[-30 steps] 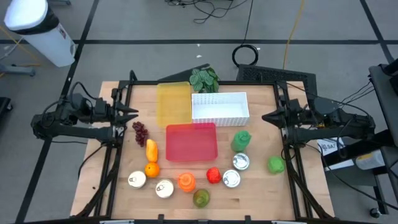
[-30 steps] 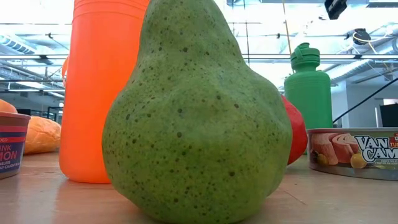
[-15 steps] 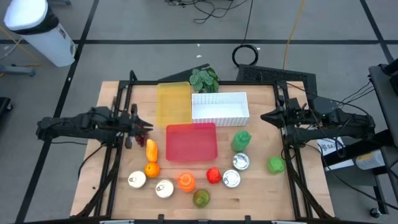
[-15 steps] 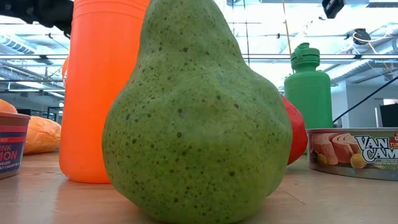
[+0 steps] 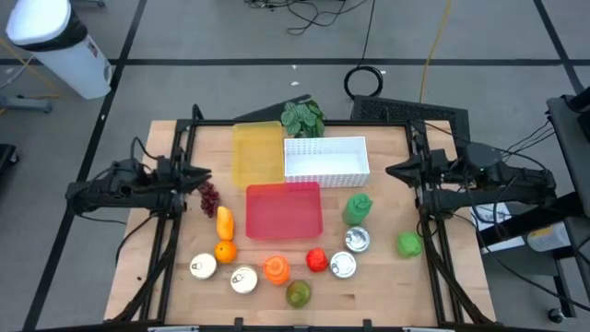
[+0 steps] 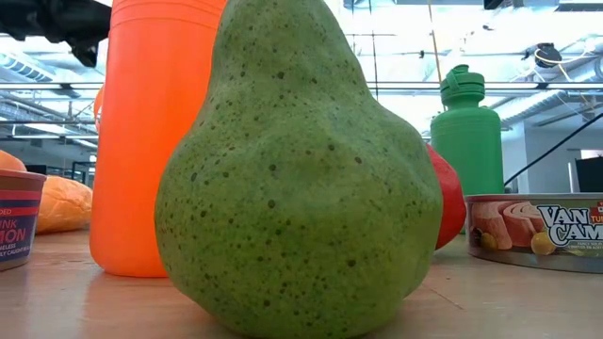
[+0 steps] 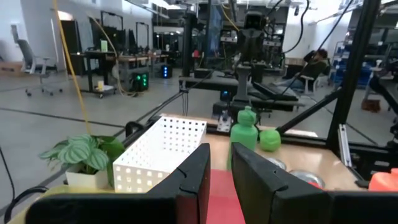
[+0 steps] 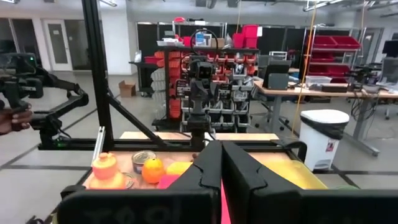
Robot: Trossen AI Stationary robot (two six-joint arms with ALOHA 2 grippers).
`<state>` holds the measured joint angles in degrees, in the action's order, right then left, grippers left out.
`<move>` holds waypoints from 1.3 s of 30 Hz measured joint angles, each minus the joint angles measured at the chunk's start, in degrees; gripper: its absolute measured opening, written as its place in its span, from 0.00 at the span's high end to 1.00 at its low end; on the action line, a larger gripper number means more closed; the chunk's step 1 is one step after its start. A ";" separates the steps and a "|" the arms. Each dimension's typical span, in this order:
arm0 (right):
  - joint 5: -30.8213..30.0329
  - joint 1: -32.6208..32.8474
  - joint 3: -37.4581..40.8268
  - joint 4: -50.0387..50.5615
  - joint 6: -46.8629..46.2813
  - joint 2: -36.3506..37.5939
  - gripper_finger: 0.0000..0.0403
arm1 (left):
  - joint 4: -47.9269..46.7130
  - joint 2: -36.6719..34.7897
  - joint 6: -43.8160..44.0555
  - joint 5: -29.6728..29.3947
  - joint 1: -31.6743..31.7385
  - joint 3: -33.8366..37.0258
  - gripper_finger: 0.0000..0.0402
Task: Pick & Place Food Item
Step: Put the green water bottle in the white bin
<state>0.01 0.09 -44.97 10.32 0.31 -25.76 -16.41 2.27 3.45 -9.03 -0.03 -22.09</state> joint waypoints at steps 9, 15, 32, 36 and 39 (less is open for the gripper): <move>0.26 0.01 2.71 -5.30 -3.98 -1.23 1.00 | 0.27 0.73 -0.34 0.01 0.01 0.02 0.80; 2.07 0.03 13.00 -25.53 -5.92 -5.31 1.00 | 0.27 0.73 -0.29 0.01 0.00 0.02 0.80; 7.80 1.48 21.77 -54.25 -4.13 -10.18 0.75 | 0.27 0.73 -0.23 0.01 0.00 0.02 0.80; 7.31 3.44 14.15 -37.95 -2.45 -11.75 0.49 | 0.27 0.73 -0.16 0.01 0.01 0.02 0.80; 4.96 4.47 6.30 -20.69 -2.49 -14.44 0.33 | 0.26 0.73 -0.16 0.01 0.00 0.02 0.80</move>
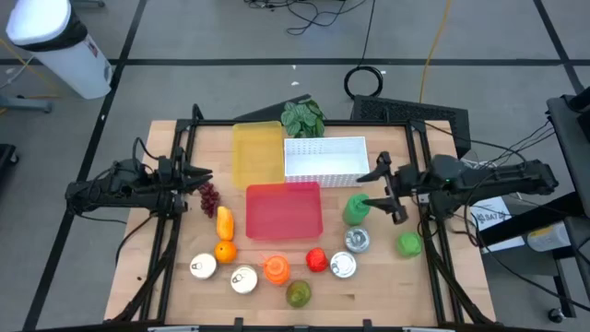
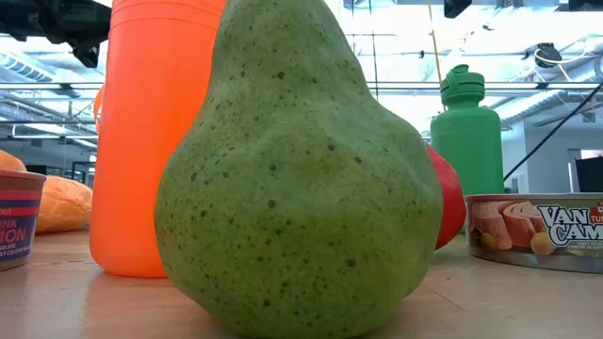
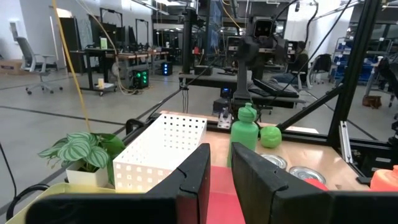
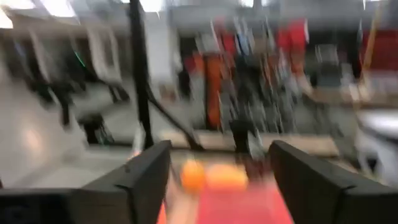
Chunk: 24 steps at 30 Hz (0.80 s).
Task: Pick & Place Food Item
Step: Put the green water bottle in the white bin
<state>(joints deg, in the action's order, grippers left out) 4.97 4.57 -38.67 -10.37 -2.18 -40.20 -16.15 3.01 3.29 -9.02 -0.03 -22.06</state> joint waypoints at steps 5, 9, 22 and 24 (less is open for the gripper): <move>-12.02 2.54 -9.17 23.91 0.55 -5.57 0.20 | 0.00 0.00 0.00 0.00 0.00 0.00 0.80; -18.07 4.06 -11.56 34.60 1.39 -8.82 0.18 | -0.02 0.00 0.00 0.00 0.00 0.00 0.80; -18.20 4.73 -12.38 46.55 -6.59 -13.04 0.20 | -0.06 0.00 -0.02 0.00 0.02 -0.02 0.80; -16.87 4.71 -12.38 47.38 -7.13 -13.60 0.20 | -0.04 0.00 -0.02 0.00 0.01 -0.02 0.80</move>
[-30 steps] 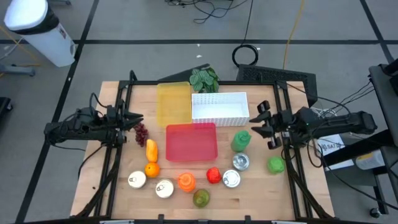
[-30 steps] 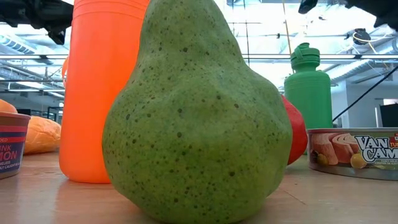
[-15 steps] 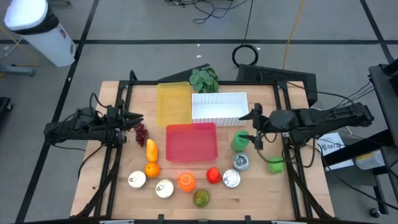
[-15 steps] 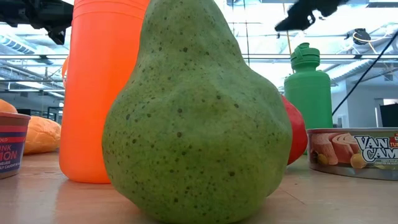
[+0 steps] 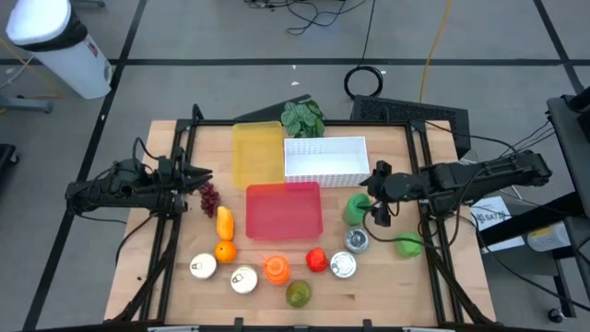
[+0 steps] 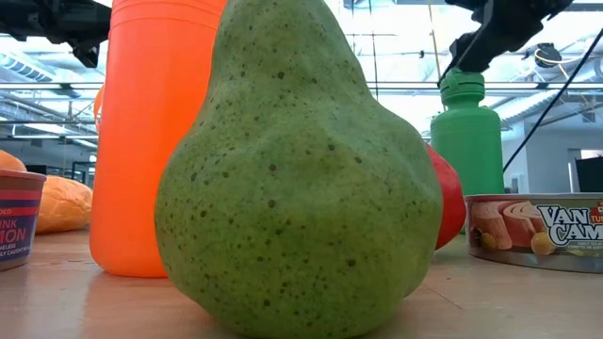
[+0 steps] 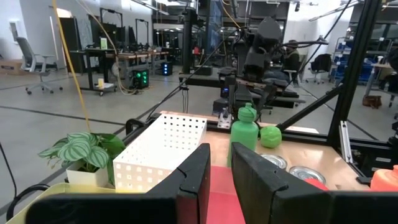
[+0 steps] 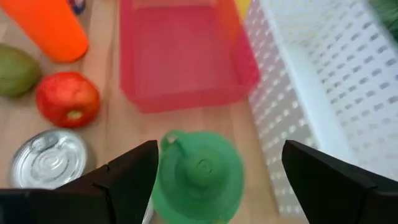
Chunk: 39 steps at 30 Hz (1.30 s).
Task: Pick & Place Food Item
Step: Put the green water bottle in the white bin
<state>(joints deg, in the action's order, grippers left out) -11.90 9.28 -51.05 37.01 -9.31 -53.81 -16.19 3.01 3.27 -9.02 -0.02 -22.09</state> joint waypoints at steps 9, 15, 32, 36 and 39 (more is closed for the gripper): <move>2.99 -0.02 0.00 1.16 0.00 -4.25 0.20 | -0.02 0.00 -0.02 0.00 -0.01 0.00 0.80; 2.97 0.00 0.00 1.07 0.12 -4.63 0.25 | -0.01 0.00 -0.01 0.00 0.00 0.00 0.80; 2.75 -0.02 0.00 0.74 -0.52 0.48 0.48 | -0.01 0.02 -0.01 0.00 0.00 -0.01 0.80; 2.81 -0.02 0.00 -0.98 -0.52 3.47 0.43 | -0.02 0.02 -0.01 -0.01 -0.01 -0.02 0.80; 2.90 -0.02 0.00 -4.14 -0.52 5.76 0.45 | -0.02 0.02 -0.02 0.00 -0.01 -0.02 0.80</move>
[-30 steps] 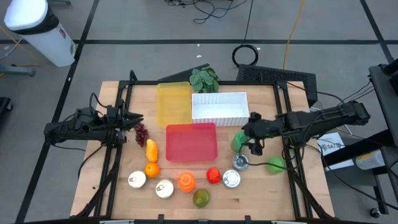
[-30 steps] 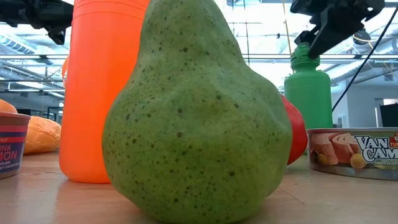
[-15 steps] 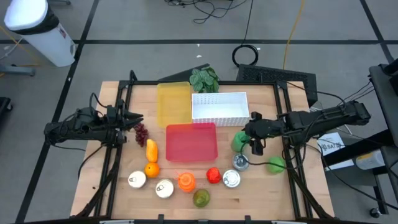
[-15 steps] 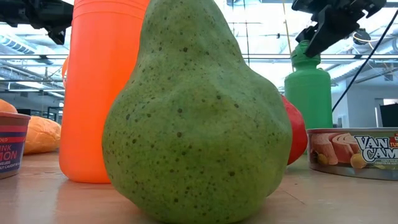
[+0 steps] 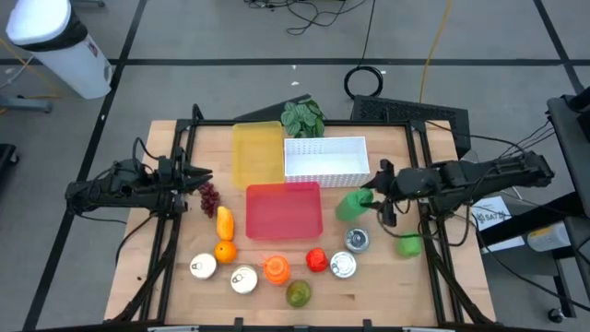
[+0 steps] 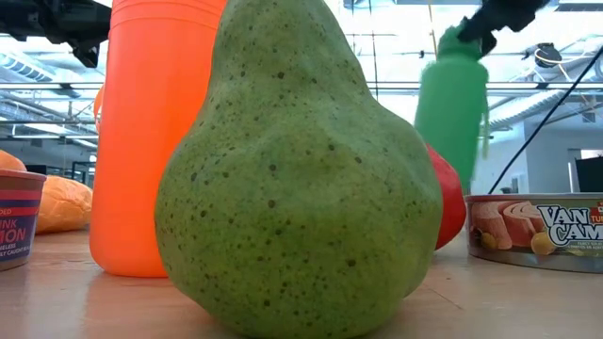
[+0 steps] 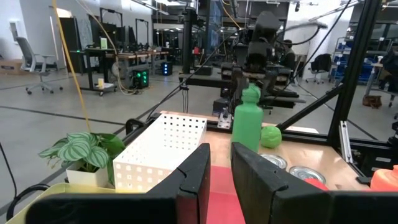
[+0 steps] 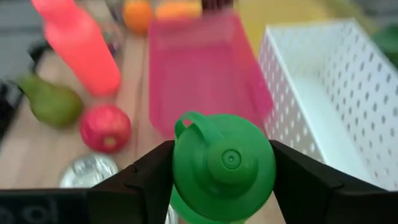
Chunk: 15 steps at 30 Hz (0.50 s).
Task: Pick & Place Food Item
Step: Put the green water bottle in the white bin
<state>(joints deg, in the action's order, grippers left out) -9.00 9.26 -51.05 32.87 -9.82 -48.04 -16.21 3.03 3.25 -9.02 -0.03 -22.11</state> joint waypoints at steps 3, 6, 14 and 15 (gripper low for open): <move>0.00 -0.20 0.00 -5.52 0.56 1.84 0.48 | 0.00 0.00 -0.01 0.00 0.00 0.00 0.80; -0.03 -0.23 0.00 -12.45 2.37 2.48 0.48 | 0.00 0.00 0.01 0.00 0.00 0.00 0.80; -5.31 -0.24 0.02 -27.41 12.68 -0.06 0.45 | 0.00 0.00 0.01 -0.01 0.02 0.00 0.80; -6.59 -0.24 0.02 -29.58 13.87 -0.58 0.46 | 0.00 0.00 0.02 -0.02 0.00 0.00 0.80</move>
<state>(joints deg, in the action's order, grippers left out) -15.59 9.02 -51.03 3.29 4.04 -48.62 -16.21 3.03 3.27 -9.04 -0.03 -22.11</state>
